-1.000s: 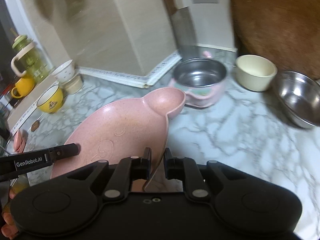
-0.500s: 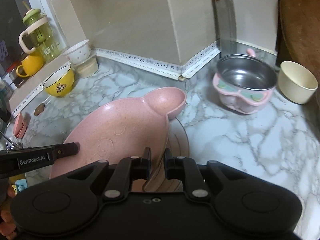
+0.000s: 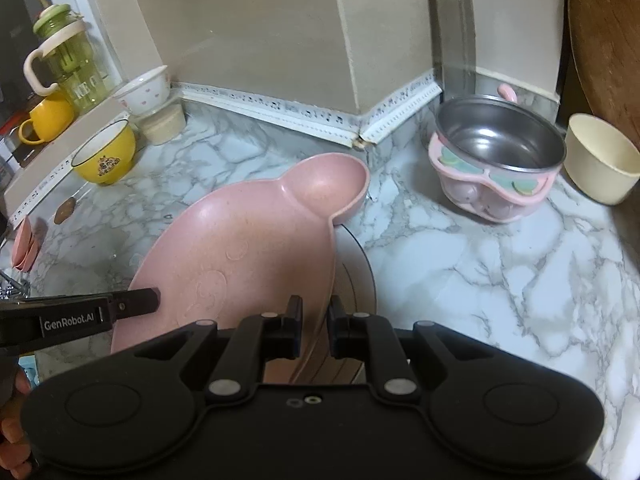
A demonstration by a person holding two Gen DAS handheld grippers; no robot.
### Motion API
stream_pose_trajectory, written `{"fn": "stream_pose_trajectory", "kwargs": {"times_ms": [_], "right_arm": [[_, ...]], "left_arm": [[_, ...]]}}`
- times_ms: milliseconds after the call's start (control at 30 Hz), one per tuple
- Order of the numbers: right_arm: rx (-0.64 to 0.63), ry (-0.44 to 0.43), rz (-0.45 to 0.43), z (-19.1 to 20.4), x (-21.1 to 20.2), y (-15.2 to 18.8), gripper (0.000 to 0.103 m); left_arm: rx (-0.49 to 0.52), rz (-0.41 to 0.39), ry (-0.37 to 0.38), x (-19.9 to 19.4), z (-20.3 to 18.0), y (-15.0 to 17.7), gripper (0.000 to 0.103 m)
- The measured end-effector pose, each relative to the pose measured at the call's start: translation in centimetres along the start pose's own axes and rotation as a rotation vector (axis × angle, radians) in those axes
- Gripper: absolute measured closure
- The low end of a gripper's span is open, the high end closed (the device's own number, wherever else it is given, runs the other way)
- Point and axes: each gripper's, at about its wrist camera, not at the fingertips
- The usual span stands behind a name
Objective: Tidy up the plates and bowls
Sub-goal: 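Lift the pink bear-shaped plate and carry it over the white plate stack, then lower the pink plate onto the white plates and open both tools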
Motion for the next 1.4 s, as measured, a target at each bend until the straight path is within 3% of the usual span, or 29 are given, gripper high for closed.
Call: {"fn": "stream_pose_trajectory", "kwargs": {"times_ms": [400,900,967,1033,1100,1200,1400], "right_arm": [[0.032,0.012,0.024,-0.6,0.0,0.0,0.088],[0.053,0.011,0.004,-2.2,-2.3,0.5,0.079],[0.046,0.012,-0.016,-2.4,-3.1,0.5,0.077],[0.040,0.013,-0.033,-2.7,-3.8,0.6,0.065],[0.040,0.009,-0.056,-3.0,-4.7,0.7,0.051],[0.038,0.010,-0.086,-3.7,-6.0,0.8,0.047],[0.064,0.039,-0.133,-6.1,-8.5,1.6,0.038]], "left_arm": [[-0.005,0.032,0.032,0.7,0.2,0.0,0.092],[0.088,-0.032,0.023,-2.3,-1.6,0.3,0.091],[0.116,-0.048,0.029,-2.8,-2.3,0.3,0.091],[0.139,-0.060,0.043,-3.3,-3.2,0.4,0.090],[0.155,-0.070,0.058,-3.8,-4.0,0.4,0.078],[0.183,-0.095,0.077,-4.4,-5.6,0.5,0.055],[0.240,-0.117,0.131,-5.1,-9.4,0.9,0.046]]}}
Point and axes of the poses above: each gripper's, at about its wrist camera, not at the fingertips, and x roughly the way its jaws point, z to its left, y to its underside, and after that the axes turned 15 degrees about y, right-handed
